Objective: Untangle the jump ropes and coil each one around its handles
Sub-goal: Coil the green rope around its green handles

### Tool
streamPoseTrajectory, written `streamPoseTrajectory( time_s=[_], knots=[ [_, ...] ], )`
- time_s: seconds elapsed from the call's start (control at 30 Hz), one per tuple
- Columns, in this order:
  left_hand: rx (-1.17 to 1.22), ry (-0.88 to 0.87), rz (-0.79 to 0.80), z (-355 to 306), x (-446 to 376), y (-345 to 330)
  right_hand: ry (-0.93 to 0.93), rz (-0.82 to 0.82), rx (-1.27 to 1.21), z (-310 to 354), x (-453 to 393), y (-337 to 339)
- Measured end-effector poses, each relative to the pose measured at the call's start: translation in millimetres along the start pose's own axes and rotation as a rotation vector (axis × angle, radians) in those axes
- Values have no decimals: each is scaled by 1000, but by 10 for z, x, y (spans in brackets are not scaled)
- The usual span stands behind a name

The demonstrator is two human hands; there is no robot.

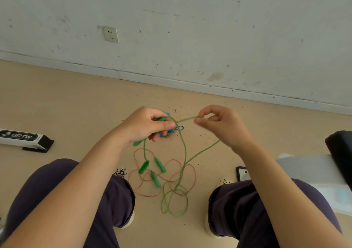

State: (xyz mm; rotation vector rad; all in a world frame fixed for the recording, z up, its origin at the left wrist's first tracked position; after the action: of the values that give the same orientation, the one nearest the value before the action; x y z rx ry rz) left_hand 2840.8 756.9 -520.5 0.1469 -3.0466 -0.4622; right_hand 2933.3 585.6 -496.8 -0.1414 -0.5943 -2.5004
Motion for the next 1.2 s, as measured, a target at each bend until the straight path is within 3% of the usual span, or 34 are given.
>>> streamPoseTrajectory(
  time_s=[0.07,0.13,0.37,0.53,0.7,0.87,0.97,1.2],
  knots=[
    [9,10,-53,21,19,179,-17,-121,-110,-45,-31,269],
    [36,11,-90,37,34,254,1,-112,-148,-48,-29,335],
    [72,4,20,14,23,-153,14,271,-89,33,138,-470],
    [34,11,54,6,10,-103,11,151,44,40,88,-327],
    [-16,27,-32,79,12,215,-15,27,-40,-7,31,-11],
    [75,13,7,48,13,-97,22,218,-75,56,117,-336],
    [87,-9,91,11,1,-284,19,246,36,62,151,-502],
    [104,25,134,47,40,-149,24,-22,51,44,60,28]
  ],
)
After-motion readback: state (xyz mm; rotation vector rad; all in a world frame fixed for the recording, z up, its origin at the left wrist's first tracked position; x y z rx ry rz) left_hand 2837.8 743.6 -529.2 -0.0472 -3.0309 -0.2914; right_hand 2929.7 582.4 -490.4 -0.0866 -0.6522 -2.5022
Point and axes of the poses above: each hand's wrist, its own x-axis away from the middle knuckle, its own y-axis out of the back of the hand, z = x × y, the point moved 10 cm from there along -x, towards the middle knuckle, and after that the axes turned 10 degrees about -y, right-handed, at the moved point
